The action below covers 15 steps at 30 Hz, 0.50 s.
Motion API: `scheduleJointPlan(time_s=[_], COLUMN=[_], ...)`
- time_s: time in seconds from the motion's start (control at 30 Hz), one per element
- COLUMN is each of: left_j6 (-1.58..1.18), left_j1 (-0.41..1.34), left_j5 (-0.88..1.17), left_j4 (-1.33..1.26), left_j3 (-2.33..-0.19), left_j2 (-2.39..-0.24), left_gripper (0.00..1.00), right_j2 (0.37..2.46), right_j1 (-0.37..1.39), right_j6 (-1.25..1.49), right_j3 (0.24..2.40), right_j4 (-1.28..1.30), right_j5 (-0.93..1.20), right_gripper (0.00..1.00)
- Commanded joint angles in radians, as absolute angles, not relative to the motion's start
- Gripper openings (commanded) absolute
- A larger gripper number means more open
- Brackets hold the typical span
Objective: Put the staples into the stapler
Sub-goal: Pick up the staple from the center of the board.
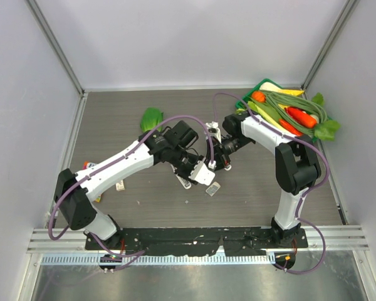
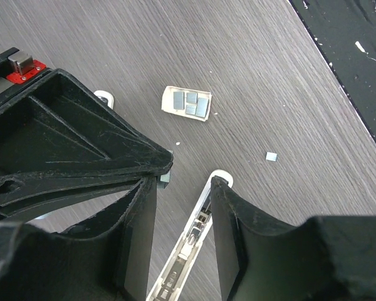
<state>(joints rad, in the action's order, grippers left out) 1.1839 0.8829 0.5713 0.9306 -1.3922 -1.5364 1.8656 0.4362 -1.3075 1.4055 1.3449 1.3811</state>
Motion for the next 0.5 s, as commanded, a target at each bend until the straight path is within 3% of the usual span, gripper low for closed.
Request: scheduleJointPlan(time_s=[0.0, 0.47], left_j6=[1.141, 1.048], left_j1=[0.900, 0.908], left_j5=[0.589, 0.563], left_j4=[0.891, 0.816], left_j3=[-1.427, -1.422], left_j2=[-1.552, -1.566], left_gripper=[0.42, 0.34], right_j2=[1.822, 1.807], right_j1=[0.434, 0.434], right_j6=[-1.322, -1.319], right_j3=[1.407, 1.405], right_j4=[1.497, 1.494], right_j5=[1.439, 1.443], right_gripper=[0.21, 0.20])
